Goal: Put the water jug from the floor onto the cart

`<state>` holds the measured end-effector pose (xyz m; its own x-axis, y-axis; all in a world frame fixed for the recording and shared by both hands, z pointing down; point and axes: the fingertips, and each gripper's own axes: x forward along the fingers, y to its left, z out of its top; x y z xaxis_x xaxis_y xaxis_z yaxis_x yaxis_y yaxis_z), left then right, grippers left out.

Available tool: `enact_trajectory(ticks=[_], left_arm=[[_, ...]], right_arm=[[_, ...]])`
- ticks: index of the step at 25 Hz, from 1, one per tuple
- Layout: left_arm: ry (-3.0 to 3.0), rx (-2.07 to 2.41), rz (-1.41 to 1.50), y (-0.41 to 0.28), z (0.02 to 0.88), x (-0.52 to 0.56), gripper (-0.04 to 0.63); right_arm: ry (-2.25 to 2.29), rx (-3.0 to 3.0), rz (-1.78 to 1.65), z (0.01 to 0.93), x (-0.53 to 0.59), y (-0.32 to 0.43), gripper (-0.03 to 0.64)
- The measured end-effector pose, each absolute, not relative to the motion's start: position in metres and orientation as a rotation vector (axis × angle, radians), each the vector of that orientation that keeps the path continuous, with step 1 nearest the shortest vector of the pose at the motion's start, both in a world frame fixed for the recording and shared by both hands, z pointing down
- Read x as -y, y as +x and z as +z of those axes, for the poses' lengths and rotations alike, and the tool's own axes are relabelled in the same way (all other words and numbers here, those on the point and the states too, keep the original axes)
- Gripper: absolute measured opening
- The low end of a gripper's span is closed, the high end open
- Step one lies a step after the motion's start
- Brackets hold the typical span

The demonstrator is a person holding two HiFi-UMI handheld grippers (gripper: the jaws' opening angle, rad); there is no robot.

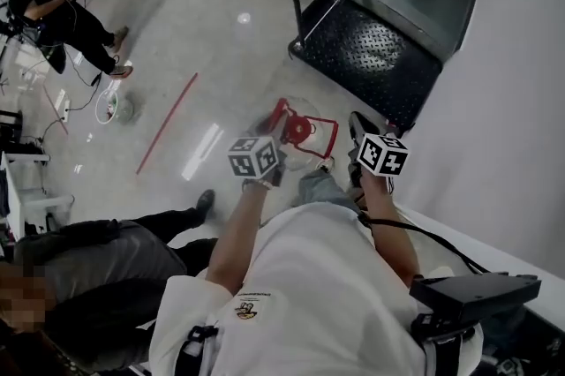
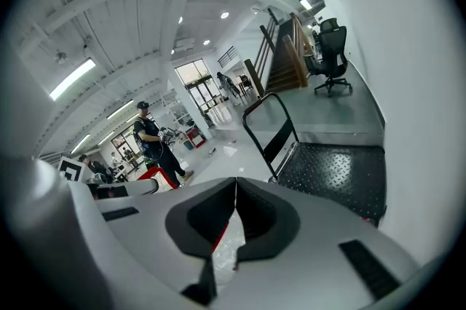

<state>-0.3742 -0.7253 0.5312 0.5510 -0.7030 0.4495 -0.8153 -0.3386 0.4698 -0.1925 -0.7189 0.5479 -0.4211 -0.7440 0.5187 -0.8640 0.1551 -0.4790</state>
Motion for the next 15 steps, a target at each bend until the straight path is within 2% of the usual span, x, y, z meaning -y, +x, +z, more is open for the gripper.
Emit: enact_trajectory(ticks=[10, 15], left_arm=[[2.225, 1.107, 0.220, -0.286, 0.528, 0.844, 0.049], [2.271, 1.028, 0.242, -0.221, 0.535, 0.914, 0.049]], right_arm=[[1.738, 2.203, 1.120, 0.545, 0.805, -0.107, 0.015], [1.846, 2.132, 1.162, 0.562, 0.837, -0.050, 0.015]])
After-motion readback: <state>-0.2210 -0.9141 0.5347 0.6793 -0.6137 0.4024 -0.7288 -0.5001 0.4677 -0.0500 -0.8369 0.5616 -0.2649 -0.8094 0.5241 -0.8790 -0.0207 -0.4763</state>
